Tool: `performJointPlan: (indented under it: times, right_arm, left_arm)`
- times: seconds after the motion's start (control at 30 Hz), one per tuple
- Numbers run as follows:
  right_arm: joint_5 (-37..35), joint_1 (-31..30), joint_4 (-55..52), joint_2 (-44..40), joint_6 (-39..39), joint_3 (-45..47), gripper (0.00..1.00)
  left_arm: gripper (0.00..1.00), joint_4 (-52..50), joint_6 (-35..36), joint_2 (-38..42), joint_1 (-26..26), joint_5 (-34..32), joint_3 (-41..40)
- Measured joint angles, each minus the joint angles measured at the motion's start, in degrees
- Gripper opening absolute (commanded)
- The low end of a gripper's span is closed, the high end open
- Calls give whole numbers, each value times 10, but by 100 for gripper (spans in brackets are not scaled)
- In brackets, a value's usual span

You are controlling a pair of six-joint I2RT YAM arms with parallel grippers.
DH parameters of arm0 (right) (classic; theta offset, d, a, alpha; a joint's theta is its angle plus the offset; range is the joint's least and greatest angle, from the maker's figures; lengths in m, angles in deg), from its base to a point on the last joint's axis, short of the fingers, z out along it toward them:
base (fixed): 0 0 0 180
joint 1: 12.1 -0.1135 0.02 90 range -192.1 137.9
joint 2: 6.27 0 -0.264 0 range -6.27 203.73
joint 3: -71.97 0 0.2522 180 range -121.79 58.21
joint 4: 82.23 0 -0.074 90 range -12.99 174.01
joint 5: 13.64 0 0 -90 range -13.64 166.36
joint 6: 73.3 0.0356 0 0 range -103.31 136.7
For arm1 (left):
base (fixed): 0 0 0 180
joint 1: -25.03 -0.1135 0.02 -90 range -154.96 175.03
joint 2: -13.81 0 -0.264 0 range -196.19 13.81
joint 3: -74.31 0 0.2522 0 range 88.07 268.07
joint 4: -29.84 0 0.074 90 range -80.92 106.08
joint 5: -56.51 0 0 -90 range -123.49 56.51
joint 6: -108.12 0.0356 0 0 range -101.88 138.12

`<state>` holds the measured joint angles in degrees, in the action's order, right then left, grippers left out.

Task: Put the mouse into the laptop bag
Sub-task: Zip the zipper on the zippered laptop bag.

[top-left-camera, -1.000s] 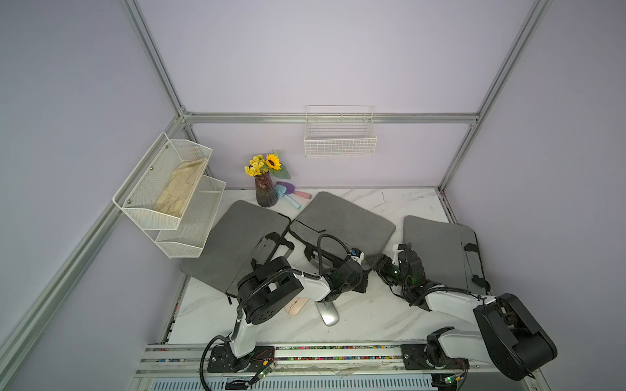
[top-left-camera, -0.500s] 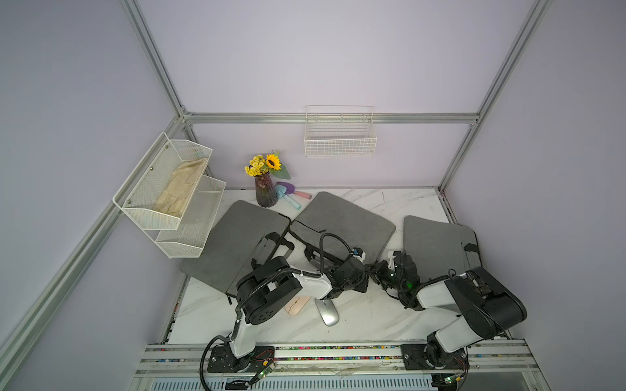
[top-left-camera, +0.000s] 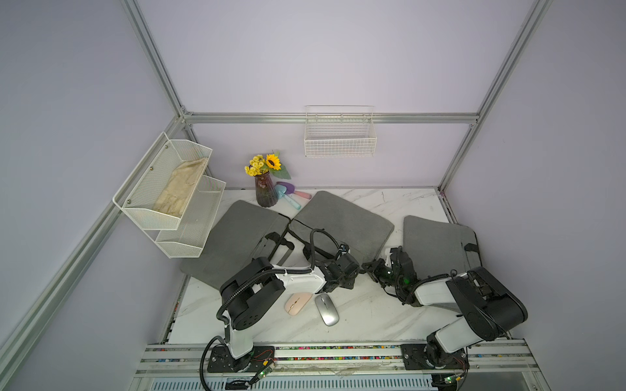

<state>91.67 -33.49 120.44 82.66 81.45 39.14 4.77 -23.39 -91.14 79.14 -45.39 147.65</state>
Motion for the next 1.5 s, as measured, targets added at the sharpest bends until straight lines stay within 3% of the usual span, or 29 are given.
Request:
performJointPlan:
  times: [0.33, 0.97, 1.07, 1.17, 1.37, 1.5]
  right_arm:
    - [5, 12, -57, -33, -43, -12, 0]
    - [24, 155, -242, -7, -164, -131, 0]
    - [13, 172, -287, 0, -185, -166, 35]
    - [-21, 183, -294, -8, -196, -185, 57]
    - [-21, 163, -295, -113, -188, -174, 69]
    - [-19, 49, -254, -156, -139, -147, 71]
  left_arm:
    - [0, -32, 9, 52, -94, 30, -33]
    - [0, -122, 17, 111, -214, -1, -54]
    - [0, -123, 21, 122, -211, 7, -54]
    - [0, -130, 24, 135, -198, 7, -54]
    - [0, -140, 27, 150, -170, 13, -54]
    - [0, -140, 27, 150, -153, 18, -54]
